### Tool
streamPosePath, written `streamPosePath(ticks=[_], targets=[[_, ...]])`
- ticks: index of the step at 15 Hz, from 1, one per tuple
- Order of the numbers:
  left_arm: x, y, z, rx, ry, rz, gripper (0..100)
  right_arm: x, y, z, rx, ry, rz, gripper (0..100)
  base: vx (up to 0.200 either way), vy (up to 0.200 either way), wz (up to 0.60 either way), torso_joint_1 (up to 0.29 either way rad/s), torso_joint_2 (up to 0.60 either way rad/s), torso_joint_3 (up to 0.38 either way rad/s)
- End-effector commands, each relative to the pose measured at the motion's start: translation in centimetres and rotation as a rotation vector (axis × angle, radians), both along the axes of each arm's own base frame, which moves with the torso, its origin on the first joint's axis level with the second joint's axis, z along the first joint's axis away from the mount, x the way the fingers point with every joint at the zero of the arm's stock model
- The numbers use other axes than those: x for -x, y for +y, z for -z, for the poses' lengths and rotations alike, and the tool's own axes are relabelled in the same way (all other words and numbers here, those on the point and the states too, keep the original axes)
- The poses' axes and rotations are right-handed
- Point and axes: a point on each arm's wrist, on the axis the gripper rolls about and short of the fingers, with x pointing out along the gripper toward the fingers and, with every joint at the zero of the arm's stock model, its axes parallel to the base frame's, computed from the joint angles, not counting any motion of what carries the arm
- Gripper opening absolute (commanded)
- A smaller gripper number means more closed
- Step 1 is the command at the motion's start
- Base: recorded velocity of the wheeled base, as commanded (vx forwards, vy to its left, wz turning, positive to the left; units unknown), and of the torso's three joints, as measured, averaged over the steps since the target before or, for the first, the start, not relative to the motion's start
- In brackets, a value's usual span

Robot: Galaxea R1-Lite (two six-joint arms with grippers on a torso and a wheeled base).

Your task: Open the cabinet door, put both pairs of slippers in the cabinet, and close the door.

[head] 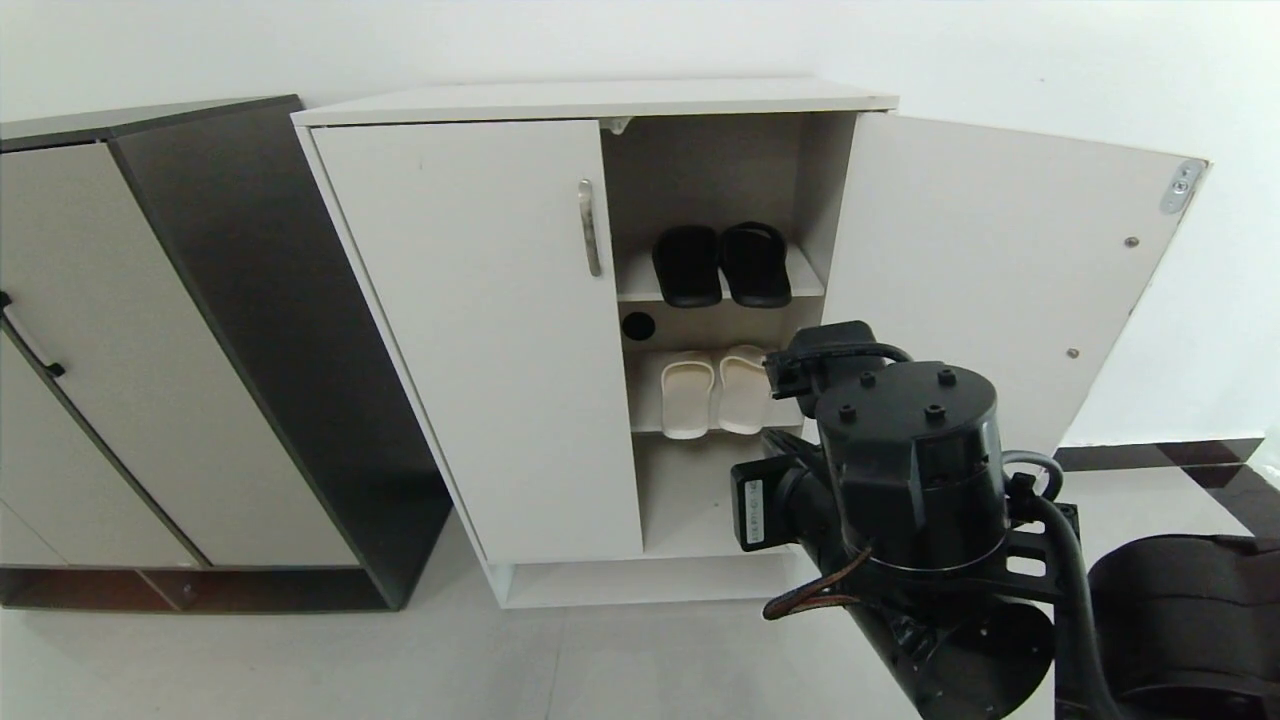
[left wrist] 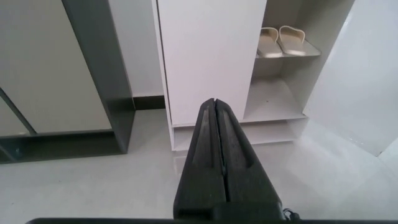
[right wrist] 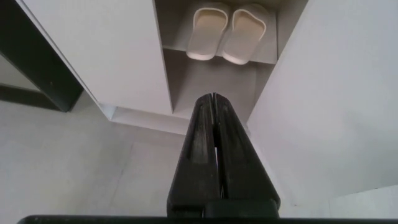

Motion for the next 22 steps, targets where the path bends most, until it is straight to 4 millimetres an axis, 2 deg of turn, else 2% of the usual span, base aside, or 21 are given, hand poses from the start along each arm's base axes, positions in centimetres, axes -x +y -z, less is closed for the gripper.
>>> streamPosePath(ticks=[1,7,13,22], targets=[[-0.01,0.00,0.00,0.001,0.001,0.000,0,-0.04,0.07,0.14,0.003,0.002,0.000,0,0.000,0.000,0.00,0.000,0.00,0.000],[-0.01,0.00,0.00,0.001,0.001,0.000,0,-0.18,0.01,0.20,0.006,0.004,0.004,0,0.000,0.000,0.00,0.001,-0.05,-0.046],[0.00,0.00,0.00,0.001,0.000,0.000,0,-0.20,0.04,0.25,0.007,0.005,0.004,0,0.000,0.000,0.00,0.046,-0.39,-0.348],[-0.01,0.00,0.00,0.001,0.001,0.000,0,-0.20,0.04,0.25,0.007,0.005,0.004,0,0.000,0.000,0.00,0.132,-0.47,-0.330]])
